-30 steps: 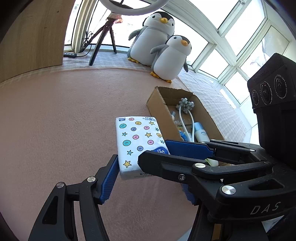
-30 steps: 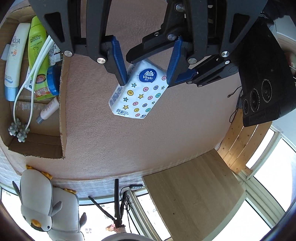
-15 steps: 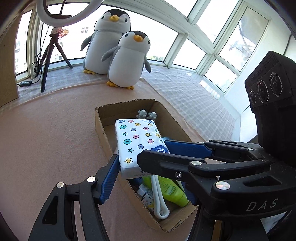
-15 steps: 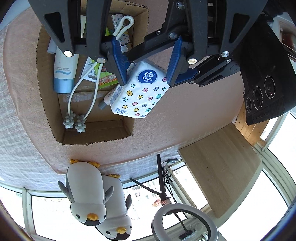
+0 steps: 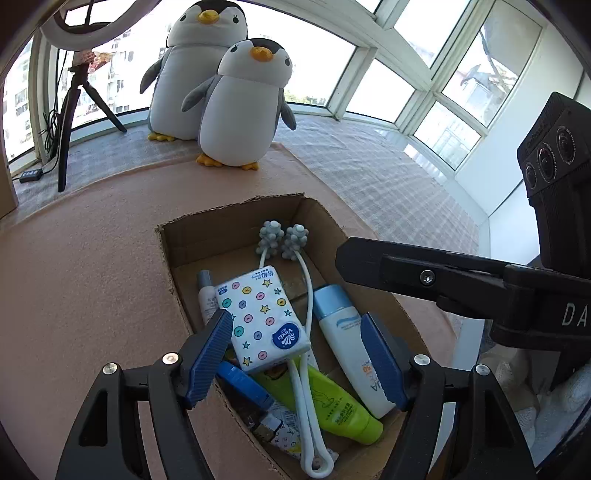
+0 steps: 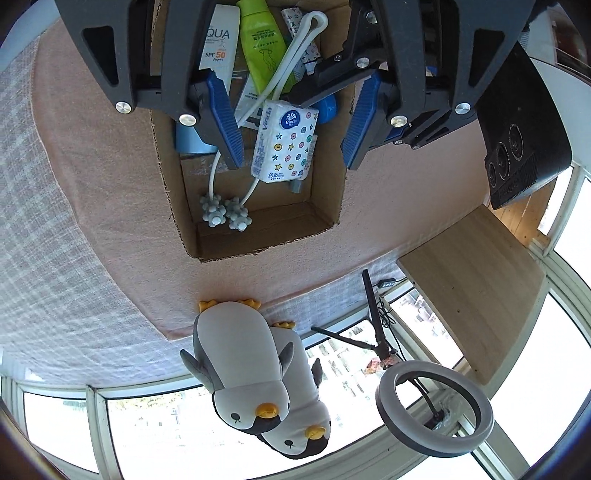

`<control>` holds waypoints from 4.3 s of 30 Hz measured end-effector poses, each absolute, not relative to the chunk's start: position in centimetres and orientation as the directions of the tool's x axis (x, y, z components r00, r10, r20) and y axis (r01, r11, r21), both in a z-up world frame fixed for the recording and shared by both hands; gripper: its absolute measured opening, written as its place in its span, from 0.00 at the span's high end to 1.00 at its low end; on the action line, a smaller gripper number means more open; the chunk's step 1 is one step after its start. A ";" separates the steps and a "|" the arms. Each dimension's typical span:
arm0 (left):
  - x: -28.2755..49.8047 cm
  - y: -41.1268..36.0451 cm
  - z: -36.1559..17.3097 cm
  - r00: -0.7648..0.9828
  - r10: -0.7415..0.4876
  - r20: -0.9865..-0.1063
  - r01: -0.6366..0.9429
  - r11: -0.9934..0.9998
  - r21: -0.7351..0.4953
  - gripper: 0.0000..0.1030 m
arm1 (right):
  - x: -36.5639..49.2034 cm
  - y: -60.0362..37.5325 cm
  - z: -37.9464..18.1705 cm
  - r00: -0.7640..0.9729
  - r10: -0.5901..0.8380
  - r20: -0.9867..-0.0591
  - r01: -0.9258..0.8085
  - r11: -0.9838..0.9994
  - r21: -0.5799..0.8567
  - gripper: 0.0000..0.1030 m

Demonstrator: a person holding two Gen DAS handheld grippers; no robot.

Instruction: Organize objects

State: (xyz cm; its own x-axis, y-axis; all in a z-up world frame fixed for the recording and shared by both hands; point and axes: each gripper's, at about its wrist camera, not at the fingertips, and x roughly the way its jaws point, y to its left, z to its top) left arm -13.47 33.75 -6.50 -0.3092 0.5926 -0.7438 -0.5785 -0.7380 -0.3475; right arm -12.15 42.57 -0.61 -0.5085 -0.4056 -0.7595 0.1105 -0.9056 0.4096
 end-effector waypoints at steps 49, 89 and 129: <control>-5.4 1.4 -2.9 -0.583 0.193 -0.789 -0.116 -0.981 -0.154 0.04 | -3.2 19.8 -0.6 -0.499 -0.339 -0.798 0.339 -0.923 0.180 0.38; -4.5 -0.4 -4.5 -0.560 0.146 -0.815 -0.070 -0.989 -0.129 0.04 | -2.0 18.4 -2.3 -0.465 -0.327 -0.823 0.334 -0.925 0.178 0.37; -4.1 0.2 -4.5 -0.562 0.150 -0.813 -0.091 -0.989 -0.119 0.03 | -1.9 19.0 -2.7 -0.450 -0.325 -0.832 0.325 -0.927 0.187 0.37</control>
State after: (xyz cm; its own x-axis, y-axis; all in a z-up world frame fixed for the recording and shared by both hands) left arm -4.13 0.18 -4.53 -0.5621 0.1495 -0.8135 -0.0905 -0.9887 -0.1192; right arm -1.91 19.05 -2.66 -0.4502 -0.3254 -0.8316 0.3248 -0.9271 0.1869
